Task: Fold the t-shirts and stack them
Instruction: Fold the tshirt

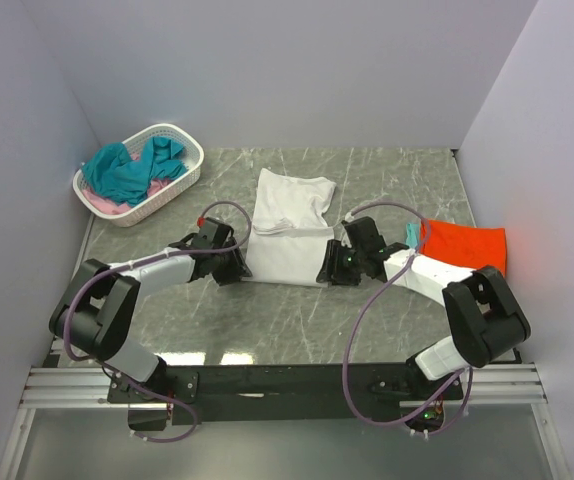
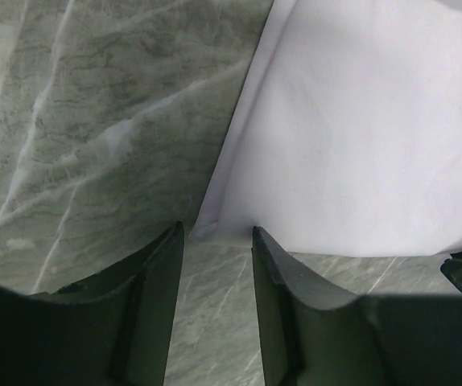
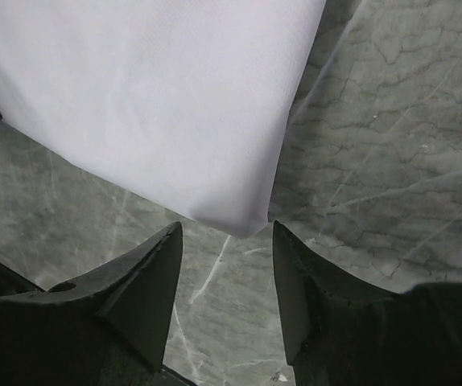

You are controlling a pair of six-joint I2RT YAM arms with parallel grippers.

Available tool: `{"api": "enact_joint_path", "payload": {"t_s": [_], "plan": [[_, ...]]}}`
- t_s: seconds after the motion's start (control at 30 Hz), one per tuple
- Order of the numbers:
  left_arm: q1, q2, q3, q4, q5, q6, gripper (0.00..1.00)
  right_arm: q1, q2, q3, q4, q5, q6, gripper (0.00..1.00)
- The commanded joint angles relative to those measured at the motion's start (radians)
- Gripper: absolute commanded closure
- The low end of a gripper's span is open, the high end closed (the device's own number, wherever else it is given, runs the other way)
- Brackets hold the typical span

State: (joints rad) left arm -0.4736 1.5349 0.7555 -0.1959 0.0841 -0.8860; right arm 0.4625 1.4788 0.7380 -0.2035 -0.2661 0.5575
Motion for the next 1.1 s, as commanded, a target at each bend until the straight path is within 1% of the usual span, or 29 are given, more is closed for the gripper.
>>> {"api": "enact_joint_path", "payload": {"t_s": [0.0,0.1,0.17,0.23,0.3,0.37,0.4,0.43,0.47,0.5,0.53,0.57,0.6,0.7,0.83,0.93,0.97,1.03,1.07], "plan": [[-0.007,0.005,-0.015,0.033,0.008,-0.008,0.56,0.004,0.008,-0.017,0.033,-0.005,0.002,0.45],[-0.008,0.025,-0.021,0.041,0.014,-0.013,0.63,0.004,0.018,-0.025,0.03,-0.001,0.002,0.49],[-0.01,0.034,-0.025,0.049,0.009,-0.014,0.64,0.004,0.026,-0.035,0.039,-0.005,0.002,0.5],[-0.01,0.048,-0.024,0.049,-0.001,-0.014,0.7,0.005,0.038,-0.038,0.049,-0.004,-0.001,0.5],[-0.01,0.053,-0.022,0.042,-0.004,-0.013,0.74,0.004,0.047,-0.04,0.059,-0.008,-0.002,0.56],[-0.01,0.051,-0.025,0.052,-0.006,-0.011,0.75,0.004,0.061,-0.042,0.075,-0.013,-0.002,0.59],[-0.01,0.054,-0.025,0.052,-0.01,-0.011,0.8,0.005,0.066,-0.04,0.079,-0.015,-0.005,0.6],[-0.01,0.062,-0.018,0.046,-0.024,-0.013,0.93,0.005,0.08,-0.035,0.085,-0.018,-0.011,0.68],[-0.01,0.071,-0.015,0.047,-0.024,-0.013,0.99,0.005,0.083,-0.034,0.09,-0.021,-0.008,0.73],[-0.01,0.076,-0.015,0.049,-0.027,-0.014,0.99,0.005,0.081,-0.037,0.093,-0.028,-0.008,0.85],[-0.01,0.077,-0.016,0.055,-0.024,-0.008,0.99,0.005,0.078,-0.038,0.101,-0.038,-0.011,0.92],[-0.01,0.071,-0.019,0.068,-0.023,-0.011,0.99,0.004,0.072,-0.04,0.104,-0.047,-0.013,0.97],[-0.01,0.067,-0.024,0.076,-0.023,-0.014,0.99,0.005,0.052,-0.045,0.105,-0.065,-0.014,1.0],[-0.01,0.013,-0.056,0.092,-0.02,-0.016,0.99,0.007,0.002,-0.045,0.069,-0.065,-0.037,1.0],[-0.011,-0.09,-0.097,0.055,-0.043,-0.024,0.99,0.008,-0.075,-0.045,-0.016,-0.091,-0.077,1.0],[-0.02,-0.197,-0.116,-0.003,-0.053,-0.031,0.99,0.019,-0.155,-0.046,-0.117,-0.134,-0.1,1.0],[-0.023,-0.264,-0.119,-0.019,-0.063,-0.033,0.99,0.021,-0.205,-0.045,-0.141,-0.163,-0.105,1.0],[-0.036,-0.336,-0.123,-0.069,-0.075,-0.039,0.99,0.031,-0.261,-0.038,-0.186,-0.194,-0.123,1.0],[-0.037,-0.408,-0.124,-0.085,-0.078,-0.039,0.99,0.033,-0.285,-0.032,-0.235,-0.235,-0.131,1.0]]}}
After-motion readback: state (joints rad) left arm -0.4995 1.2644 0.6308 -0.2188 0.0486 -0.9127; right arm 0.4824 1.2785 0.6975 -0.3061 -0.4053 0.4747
